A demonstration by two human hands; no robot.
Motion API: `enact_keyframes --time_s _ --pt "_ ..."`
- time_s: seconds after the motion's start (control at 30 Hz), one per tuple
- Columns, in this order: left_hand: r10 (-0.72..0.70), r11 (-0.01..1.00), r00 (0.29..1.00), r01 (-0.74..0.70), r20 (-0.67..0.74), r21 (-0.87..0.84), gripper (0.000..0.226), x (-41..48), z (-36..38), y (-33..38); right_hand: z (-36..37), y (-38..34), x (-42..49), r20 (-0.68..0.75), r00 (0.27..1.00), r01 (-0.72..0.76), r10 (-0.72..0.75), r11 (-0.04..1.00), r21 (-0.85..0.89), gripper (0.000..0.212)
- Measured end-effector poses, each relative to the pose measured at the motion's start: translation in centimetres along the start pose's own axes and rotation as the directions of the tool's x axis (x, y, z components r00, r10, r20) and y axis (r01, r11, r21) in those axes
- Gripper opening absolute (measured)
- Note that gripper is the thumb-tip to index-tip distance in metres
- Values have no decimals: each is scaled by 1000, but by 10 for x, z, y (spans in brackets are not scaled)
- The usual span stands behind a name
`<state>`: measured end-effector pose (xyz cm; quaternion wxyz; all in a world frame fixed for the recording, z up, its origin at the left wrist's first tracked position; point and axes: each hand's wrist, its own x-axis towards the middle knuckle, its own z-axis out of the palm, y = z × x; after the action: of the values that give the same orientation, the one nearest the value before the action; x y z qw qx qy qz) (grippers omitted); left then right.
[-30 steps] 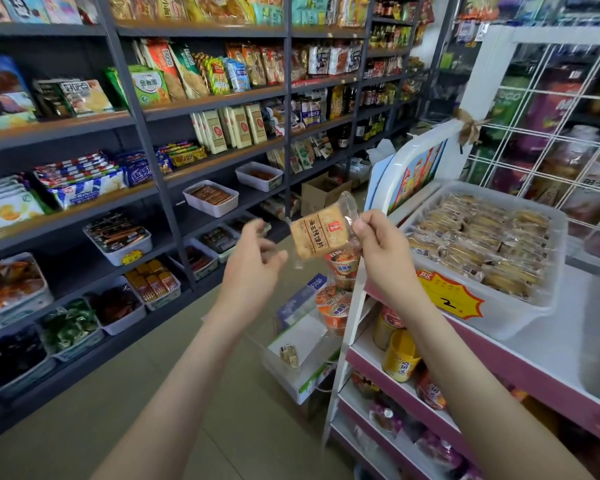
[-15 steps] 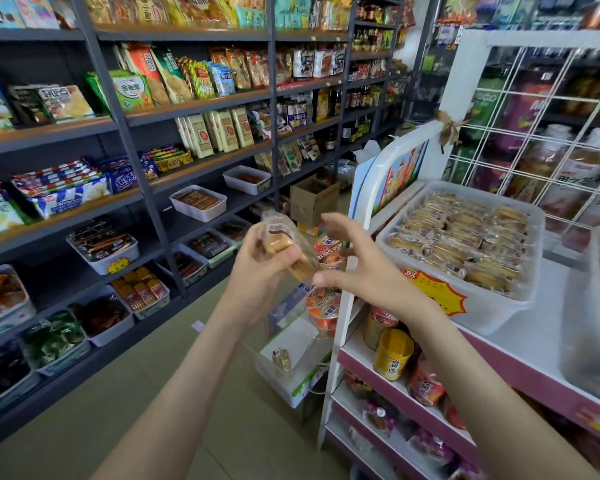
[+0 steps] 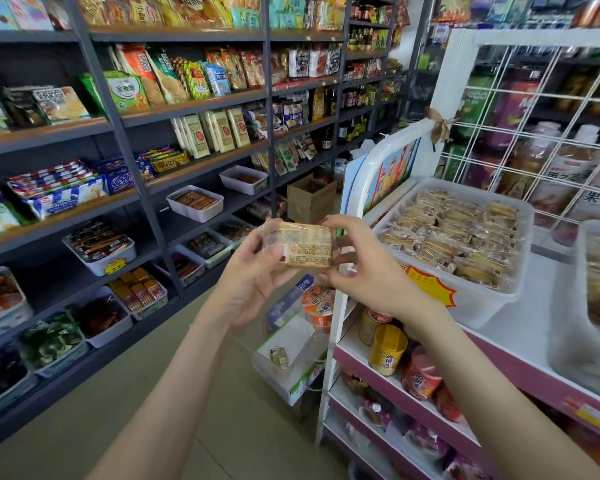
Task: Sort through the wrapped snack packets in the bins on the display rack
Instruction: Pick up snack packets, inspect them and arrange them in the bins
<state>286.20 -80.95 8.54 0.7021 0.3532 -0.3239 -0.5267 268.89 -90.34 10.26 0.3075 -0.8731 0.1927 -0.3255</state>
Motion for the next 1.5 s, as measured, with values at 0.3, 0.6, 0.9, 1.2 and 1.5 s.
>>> enact_keyframes --time_s 0.3,0.6,0.9,1.2,1.5 --pt "42 981 998 -51 55 186 58 10 42 -4 -55 -7 -19 -107 985 -121 139 980 156 62" --pt "3 923 980 -79 199 375 38 35 136 -34 -136 1 -73 -421 851 -209 314 938 278 28" --pt "-45 830 950 -136 308 540 43 61 238 -89 -206 11 -147 -780 466 -645 417 764 22 12" --pt "-225 744 864 -146 450 652 27 62 291 -121 -198 4 -161 -515 698 -692 498 655 -304 73" --pt "-170 491 820 -410 546 769 33 70 278 -125 -226 31 -186 -463 677 -729 572 608 -315 45"
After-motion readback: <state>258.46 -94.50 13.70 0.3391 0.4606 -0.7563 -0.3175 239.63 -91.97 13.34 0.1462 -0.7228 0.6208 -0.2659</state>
